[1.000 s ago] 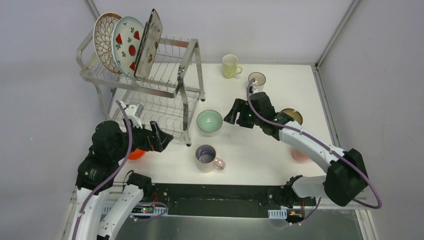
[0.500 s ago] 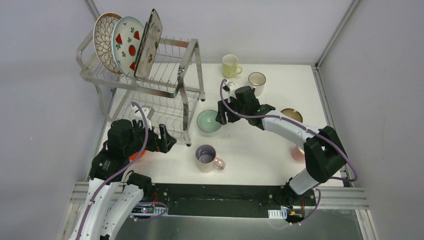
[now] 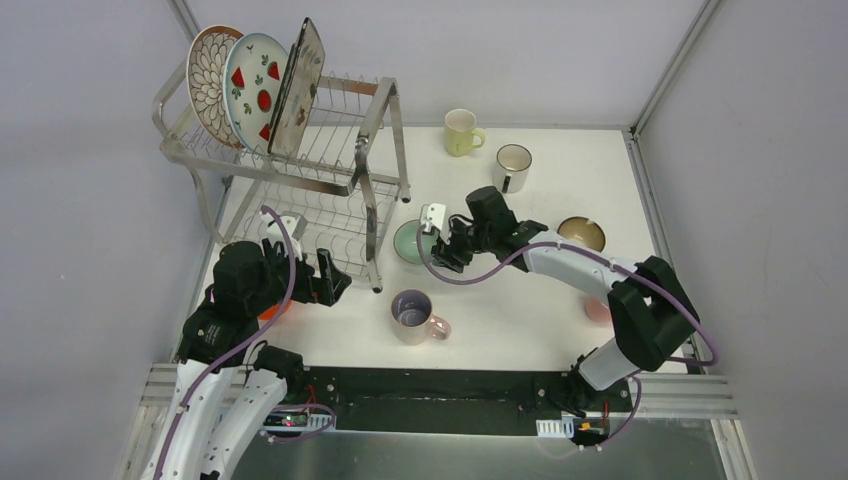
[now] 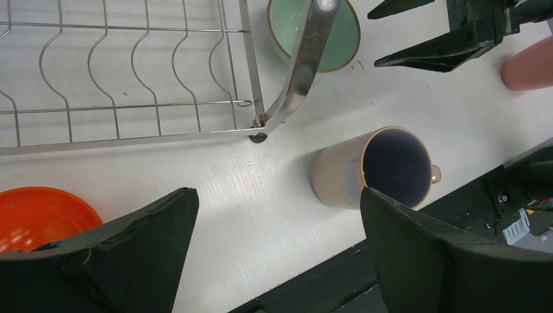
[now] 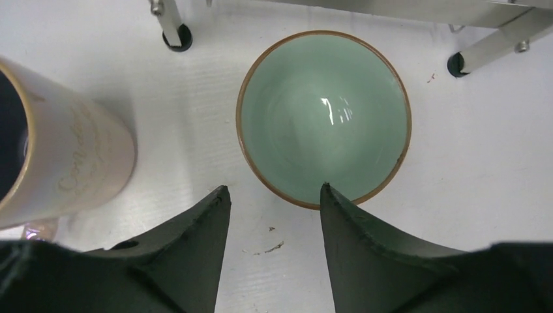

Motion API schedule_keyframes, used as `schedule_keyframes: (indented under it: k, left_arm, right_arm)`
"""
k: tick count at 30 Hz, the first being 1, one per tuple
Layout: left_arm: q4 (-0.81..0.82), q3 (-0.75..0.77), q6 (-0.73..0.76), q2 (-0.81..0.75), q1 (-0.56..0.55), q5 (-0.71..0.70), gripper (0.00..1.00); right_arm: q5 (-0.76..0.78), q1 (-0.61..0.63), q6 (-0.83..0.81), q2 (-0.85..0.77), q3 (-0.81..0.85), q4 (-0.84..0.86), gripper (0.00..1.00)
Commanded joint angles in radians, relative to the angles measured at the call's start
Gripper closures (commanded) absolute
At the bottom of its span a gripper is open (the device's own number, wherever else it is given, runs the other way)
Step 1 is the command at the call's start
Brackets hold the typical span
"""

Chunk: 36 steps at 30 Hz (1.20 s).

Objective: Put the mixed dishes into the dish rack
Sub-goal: Pick up the bowl from the center of the board.

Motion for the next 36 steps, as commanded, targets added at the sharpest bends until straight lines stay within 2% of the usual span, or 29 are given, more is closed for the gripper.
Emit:
schedule_keyframes:
  k: [1, 11, 16, 19, 23, 24, 27, 31, 34, 36]
  left_arm:
    - [0.045, 0.0, 0.026, -0.008, -0.001, -0.015, 0.01]
    - [0.044, -0.001, 0.029, -0.002, -0.001, -0.019, 0.01]
    - [0.043, -0.001, 0.029, -0.001, -0.001, -0.023, 0.01]
    - [0.042, 0.0, 0.029, -0.002, -0.001, -0.024, 0.01]
    - [0.04, 0.0, 0.03, -0.004, -0.001, -0.027, 0.01]
    - [0.039, -0.001, 0.03, -0.003, -0.001, -0.03, 0.01]
    - [0.037, -0.001, 0.029, -0.003, -0.001, -0.041, 0.01]
    - [0.037, -0.001, 0.029, 0.0, -0.001, -0.041, 0.01]
    - [0.035, -0.001, 0.029, -0.002, -0.001, -0.041, 0.01]
    - [0.036, -0.002, 0.029, -0.002, -0.001, -0.04, 0.01]
  right_arm:
    - [-0.092, 0.002, -0.204, 0.03, 0.036, -0.025, 0.46]
    - [-0.035, 0.041, -0.306, 0.136, 0.069, 0.002, 0.46]
    - [0.026, 0.066, -0.315, 0.179, 0.065, 0.063, 0.51]
    - [0.041, 0.079, -0.321, 0.197, 0.056, 0.097, 0.59]
    - [0.062, 0.086, -0.298, 0.196, 0.041, 0.141, 0.81]
    - [0.062, 0.086, -0.292, 0.188, 0.036, 0.144, 0.83]
    - [0.039, 0.086, -0.196, 0.156, 0.022, 0.208, 1.0]
    - [0.024, 0.086, -0.017, 0.095, -0.012, 0.299, 1.0]
    - [0.103, 0.085, 0.218, 0.072, 0.006, 0.309, 1.0]
    - [0.115, 0.086, 0.298, 0.059, 0.005, 0.306, 1.0]
